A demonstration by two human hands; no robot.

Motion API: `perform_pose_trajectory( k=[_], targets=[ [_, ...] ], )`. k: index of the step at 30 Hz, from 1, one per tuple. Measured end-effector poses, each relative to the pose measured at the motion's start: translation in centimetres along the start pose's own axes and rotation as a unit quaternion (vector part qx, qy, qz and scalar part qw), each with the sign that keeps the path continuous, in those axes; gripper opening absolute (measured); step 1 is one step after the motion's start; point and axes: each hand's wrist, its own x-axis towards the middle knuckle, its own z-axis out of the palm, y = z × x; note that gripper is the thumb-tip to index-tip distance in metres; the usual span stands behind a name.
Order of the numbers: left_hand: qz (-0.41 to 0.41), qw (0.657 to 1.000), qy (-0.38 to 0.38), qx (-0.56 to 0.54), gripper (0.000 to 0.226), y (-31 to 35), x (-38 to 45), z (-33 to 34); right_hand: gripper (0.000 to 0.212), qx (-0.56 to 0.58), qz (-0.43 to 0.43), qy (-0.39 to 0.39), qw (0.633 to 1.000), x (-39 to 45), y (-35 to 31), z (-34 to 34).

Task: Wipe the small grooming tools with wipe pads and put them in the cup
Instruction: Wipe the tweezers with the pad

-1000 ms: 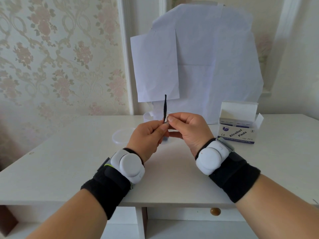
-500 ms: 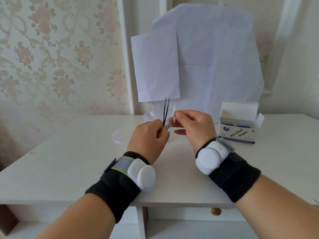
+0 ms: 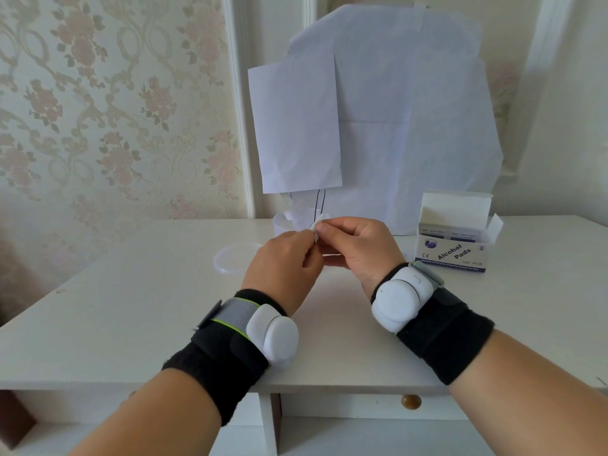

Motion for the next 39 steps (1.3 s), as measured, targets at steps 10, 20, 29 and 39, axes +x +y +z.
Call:
perform_pose_trajectory(
  k=[10,20,29,39],
  targets=[
    [-0.043,0.999,-0.01,-0.009,0.035,0.2,0.0,0.0,0.017,-0.037,-0.006,0.031,0.999,0.5,0.3,0.0],
    [-0.135,0.971,-0.061,-0.189,0.024,1.2,-0.1,-0.9,0.019,-0.127,-0.071,0.036,0.989,0.3,0.5,0.3],
    [-0.152,0.968,-0.069,-0.189,0.024,1.1,-0.1,-0.8,0.019,-0.099,-0.125,0.094,0.983,0.3,-0.1,0.0],
    [-0.139,0.98,-0.058,-0.131,0.032,0.8,0.0,-0.8,0.014,-0.1,-0.098,0.062,0.988,0.3,0.0,-0.1]
  ],
)
